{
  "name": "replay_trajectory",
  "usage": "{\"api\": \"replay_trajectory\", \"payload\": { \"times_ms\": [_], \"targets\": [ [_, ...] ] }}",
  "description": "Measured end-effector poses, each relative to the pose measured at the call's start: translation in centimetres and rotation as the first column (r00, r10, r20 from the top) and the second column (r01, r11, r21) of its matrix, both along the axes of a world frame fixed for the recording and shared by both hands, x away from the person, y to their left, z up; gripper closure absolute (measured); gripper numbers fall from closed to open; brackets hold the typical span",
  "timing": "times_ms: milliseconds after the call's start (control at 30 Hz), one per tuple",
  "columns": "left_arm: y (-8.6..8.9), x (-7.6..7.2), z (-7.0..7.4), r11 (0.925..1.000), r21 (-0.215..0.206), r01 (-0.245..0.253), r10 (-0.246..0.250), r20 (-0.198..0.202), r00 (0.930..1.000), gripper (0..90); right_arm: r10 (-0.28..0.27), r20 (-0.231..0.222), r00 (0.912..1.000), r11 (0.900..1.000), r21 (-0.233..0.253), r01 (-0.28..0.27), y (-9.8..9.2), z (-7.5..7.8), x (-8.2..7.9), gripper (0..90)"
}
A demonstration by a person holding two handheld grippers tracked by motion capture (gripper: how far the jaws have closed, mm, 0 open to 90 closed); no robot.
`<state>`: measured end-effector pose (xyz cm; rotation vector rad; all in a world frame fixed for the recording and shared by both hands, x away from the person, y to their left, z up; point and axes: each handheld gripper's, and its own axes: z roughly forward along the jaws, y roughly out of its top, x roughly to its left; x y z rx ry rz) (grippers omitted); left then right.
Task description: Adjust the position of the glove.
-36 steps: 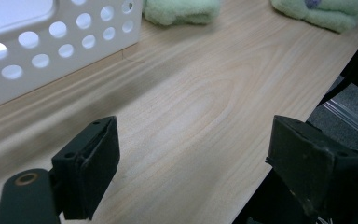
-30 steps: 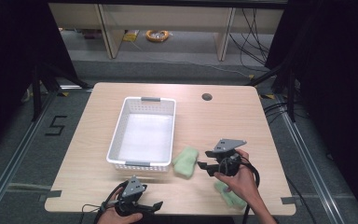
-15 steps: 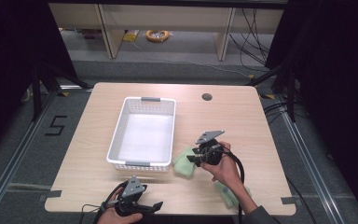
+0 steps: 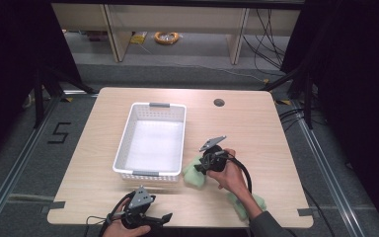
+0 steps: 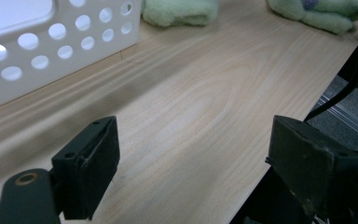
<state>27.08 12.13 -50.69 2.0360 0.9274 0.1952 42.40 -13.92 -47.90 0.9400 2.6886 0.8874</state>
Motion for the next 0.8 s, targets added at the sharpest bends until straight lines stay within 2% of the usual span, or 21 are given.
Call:
{"api": "replay_trajectory", "payload": {
  "times_ms": [67, 100, 167, 200, 267, 300, 367, 433, 467, 500, 567, 600, 633, 667, 700, 733, 767, 800],
  "targets": [
    [0.0, 0.0, 0.0, 1.0000, -0.001, 0.000, 0.000, 0.000, 1.0000, 16.1, -0.008, -0.010, 0.9999, 1.000, -0.017, 0.008, 0.3, -0.5, 0.0, 64.5],
    [0.0, 0.0, 0.0, 1.0000, -0.001, -0.001, 0.001, -0.002, 1.0000, 16.0, 0.008, -0.016, 0.9998, 1.000, -0.028, -0.008, 0.2, -0.6, 0.2, 64.9],
    [0.0, 0.0, 0.0, 1.0000, -0.001, 0.000, 0.000, -0.003, 1.0000, 16.0, -0.023, -0.022, 0.9995, 0.999, -0.035, 0.022, 0.2, -0.9, 0.2, 66.2],
    [0.0, 0.0, 0.0, 1.0000, -0.001, 0.000, 0.000, -0.002, 1.0000, 16.0, -0.030, -0.027, 0.9992, 0.999, -0.035, 0.029, 0.2, -0.9, 0.1, 67.7],
    [-0.1, 0.0, 0.0, 0.9999, -0.014, -0.009, 0.009, 0.000, 1.0000, 16.1, 0.000, -0.017, 0.9999, 1.000, -0.022, -0.001, 0.2, -1.1, 0.1, 72.5],
    [-0.1, 0.0, 0.0, 0.9999, -0.014, -0.009, 0.009, 0.000, 1.0000, 16.0, -0.006, -0.034, 0.9994, 1.000, -0.011, 0.006, 0.1, -1.2, 0.0, 77.1],
    [-0.1, 0.0, -0.1, 0.9999, -0.014, -0.009, 0.009, -0.001, 1.0000, 16.0, -0.014, -0.038, 0.9992, 1.000, -0.021, 0.013, 0.0, -1.1, 0.0, 79.6],
    [0.0, 0.0, 0.0, 1.0000, -0.001, 0.000, 0.000, -0.001, 1.0000, 16.0, -0.014, -0.036, 0.9993, 1.000, -0.002, 0.014, -0.1, -1.2, 0.0, 84.1],
    [0.0, 0.0, 0.0, 1.0000, 0.000, 0.000, 0.000, -0.001, 1.0000, 16.0, 0.004, -0.024, 0.9997, 1.000, 0.021, -0.004, -0.2, -1.3, 0.1, 85.7],
    [0.0, 0.0, 0.1, 1.0000, 0.002, 0.001, -0.001, -0.001, 1.0000, 16.0, -0.025, -0.019, 0.9995, 1.000, 0.011, 0.025, -0.1, -1.3, 0.0, 86.8],
    [0.0, 0.0, 0.1, 1.0000, 0.000, -0.004, 0.004, 0.003, 1.0000, 16.1, -0.027, -0.021, 0.9994, 0.999, 0.034, 0.027, -0.3, -0.8, -0.3, 88.3],
    [0.1, 0.0, 0.1, 1.0000, 0.008, -0.001, 0.001, 0.004, 1.0000, 16.0, -0.040, -0.027, 0.9989, 0.997, 0.060, 0.041, -0.3, -0.5, -0.5, 88.8],
    [0.1, 0.0, 0.0, 1.0000, 0.003, -0.002, 0.002, 0.001, 1.0000, 16.0, -0.029, -0.024, 0.9993, 0.998, 0.057, 0.030, -0.5, -0.1, -0.8, 88.8],
    [0.1, 0.0, 0.0, 0.9999, -0.003, -0.014, 0.014, -0.008, 0.9999, 16.1, -0.076, -0.064, 0.9950, 0.995, 0.063, 0.080, -0.4, 0.4, -1.5, 88.8],
    [0.2, 0.1, 0.1, 1.0000, 0.007, 0.000, 0.000, 0.004, 1.0000, 16.1, -0.038, -0.034, 0.9987, 0.996, 0.078, 0.041, -0.6, 0.6, -1.9, 88.9],
    [0.1, 0.0, 0.0, 0.9998, -0.006, -0.016, 0.016, 0.005, 0.9999, 16.0, -0.038, -0.020, 0.9991, 0.995, 0.087, 0.040, -0.7, 0.8, -2.5, 88.9],
    [0.2, 0.1, 0.1, 0.9999, 0.010, -0.012, 0.012, 0.007, 0.9999, 16.0, -0.028, 0.010, 0.9996, 0.996, 0.089, 0.027, -1.0, 1.1, -3.0, 89.0],
    [0.2, 0.0, 0.1, 1.0000, 0.009, 0.000, 0.000, 0.004, 1.0000, 16.1, -0.029, -0.005, 0.9996, 0.993, 0.113, 0.030, -1.1, 1.5, -3.7, 89.1]
  ]
}}
